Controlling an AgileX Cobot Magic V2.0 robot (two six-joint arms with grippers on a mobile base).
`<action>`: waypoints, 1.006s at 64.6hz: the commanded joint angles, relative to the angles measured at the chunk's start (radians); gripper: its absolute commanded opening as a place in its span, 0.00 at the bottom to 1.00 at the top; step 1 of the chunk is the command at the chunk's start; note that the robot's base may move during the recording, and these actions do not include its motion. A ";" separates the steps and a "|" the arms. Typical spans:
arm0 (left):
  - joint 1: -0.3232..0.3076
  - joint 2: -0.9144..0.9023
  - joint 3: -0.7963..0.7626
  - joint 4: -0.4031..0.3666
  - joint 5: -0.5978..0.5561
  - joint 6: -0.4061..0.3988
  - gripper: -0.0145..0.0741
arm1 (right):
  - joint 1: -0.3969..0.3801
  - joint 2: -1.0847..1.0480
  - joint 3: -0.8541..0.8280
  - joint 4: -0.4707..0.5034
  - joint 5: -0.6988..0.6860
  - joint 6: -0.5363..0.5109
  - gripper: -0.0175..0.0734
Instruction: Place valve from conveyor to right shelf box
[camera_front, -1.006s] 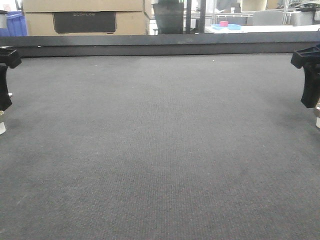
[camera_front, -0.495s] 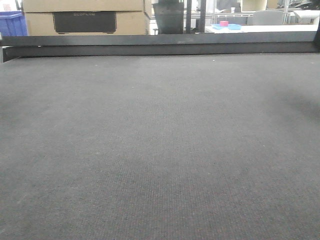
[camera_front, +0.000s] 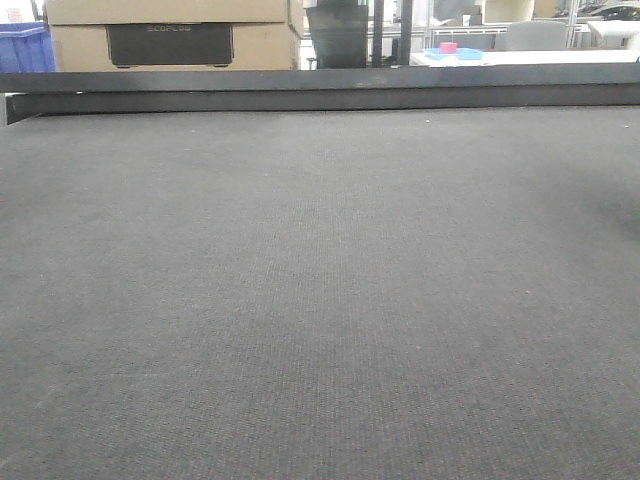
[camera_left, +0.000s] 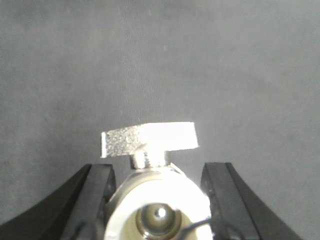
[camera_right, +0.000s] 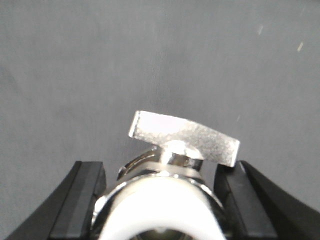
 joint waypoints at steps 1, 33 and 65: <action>0.005 -0.035 -0.014 -0.012 -0.058 -0.005 0.04 | -0.001 -0.028 -0.031 -0.007 -0.060 -0.007 0.02; 0.005 -0.042 -0.014 -0.008 -0.050 -0.005 0.04 | -0.001 -0.032 -0.031 -0.007 -0.082 -0.007 0.02; 0.005 -0.042 -0.014 -0.008 -0.133 -0.005 0.04 | -0.001 -0.030 -0.031 -0.007 -0.135 -0.007 0.02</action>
